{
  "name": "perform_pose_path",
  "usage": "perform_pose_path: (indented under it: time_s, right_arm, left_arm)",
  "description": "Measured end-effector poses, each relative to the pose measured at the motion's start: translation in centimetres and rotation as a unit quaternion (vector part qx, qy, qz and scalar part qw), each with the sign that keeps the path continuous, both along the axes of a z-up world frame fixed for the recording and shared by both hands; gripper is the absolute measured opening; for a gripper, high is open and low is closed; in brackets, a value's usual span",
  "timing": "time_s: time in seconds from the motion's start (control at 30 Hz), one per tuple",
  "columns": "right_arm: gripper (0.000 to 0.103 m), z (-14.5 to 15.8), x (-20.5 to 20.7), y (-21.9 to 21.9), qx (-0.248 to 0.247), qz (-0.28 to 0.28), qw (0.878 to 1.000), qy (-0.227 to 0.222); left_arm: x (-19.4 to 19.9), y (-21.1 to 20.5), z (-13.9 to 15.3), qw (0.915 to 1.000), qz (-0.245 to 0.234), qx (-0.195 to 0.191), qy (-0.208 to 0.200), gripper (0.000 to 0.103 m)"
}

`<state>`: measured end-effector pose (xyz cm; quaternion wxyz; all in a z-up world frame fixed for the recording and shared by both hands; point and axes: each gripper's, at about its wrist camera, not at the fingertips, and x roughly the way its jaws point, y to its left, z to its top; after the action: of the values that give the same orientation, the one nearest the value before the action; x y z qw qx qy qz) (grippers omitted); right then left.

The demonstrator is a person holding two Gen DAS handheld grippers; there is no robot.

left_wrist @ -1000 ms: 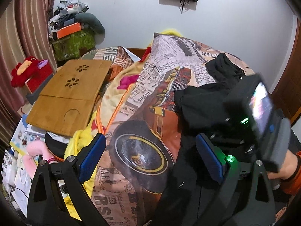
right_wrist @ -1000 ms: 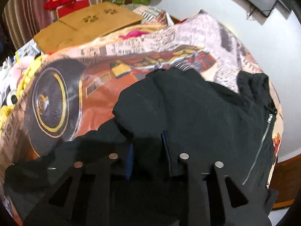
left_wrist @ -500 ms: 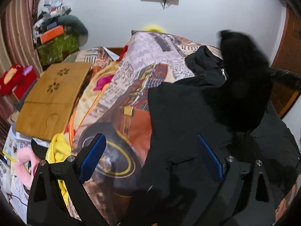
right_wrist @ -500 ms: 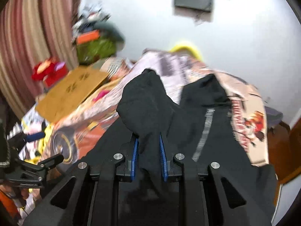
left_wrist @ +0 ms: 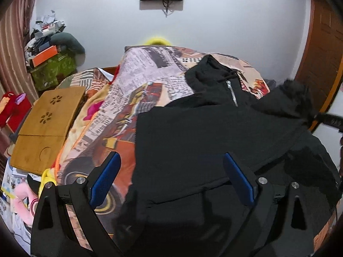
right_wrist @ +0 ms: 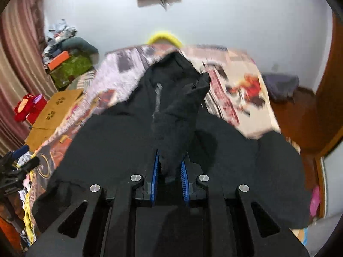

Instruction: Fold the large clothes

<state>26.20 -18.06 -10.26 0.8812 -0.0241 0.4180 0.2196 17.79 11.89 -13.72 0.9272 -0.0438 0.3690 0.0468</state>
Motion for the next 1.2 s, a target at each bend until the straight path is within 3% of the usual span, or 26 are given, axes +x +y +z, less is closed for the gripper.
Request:
perform_pose_path:
  time_s: [0.2,0.43,0.7,0.77,0.83,1.0,1.2]
  right_arm:
    - [0.017,-4.5,0.6,-2.3,-0.01,-0.006,0.996,0.092]
    - [0.021,-5.9,0.1,-4.1,-0.012,-0.013,0.988,0.152]
    - [0.025,-1.2,-2.6,-7.3,0.005,-0.032,0.996,0.086]
    - [0.044,0.3,-3.2,-8.7,0.019,-0.047,0.996,0.067]
    - [0.056,1.8,-3.7,-11.1,0.032,-0.072,0.996,0.044]
    - [0.057,3.4,-4.2,-15.5,0.021,-0.128,0.991,0.013]
    - [0.059,1.9,-4.1,-21.6,0.048,-0.21,0.976,0.037]
  left_arm:
    - [0.2,-1.7,-0.6,0.9998,-0.013,0.001,0.017,0.097]
    - [0.0,-2.6,-0.8,0.999,-0.022,-0.027,0.028,0.096]
    - [-0.6,-4.1,1.0,0.999,-0.039,-0.016,-0.01,0.097]
    - [-0.4,-4.5,1.7,0.999,-0.039,-0.014,-0.017,0.096]
    - [-0.3,-4.9,2.3,0.999,-0.037,-0.013,-0.023,0.096]
    - [0.5,-6.3,3.7,0.9986,-0.039,-0.006,-0.036,0.097]
    - [1.8,-7.8,3.6,0.998,-0.053,-0.027,-0.022,0.097]
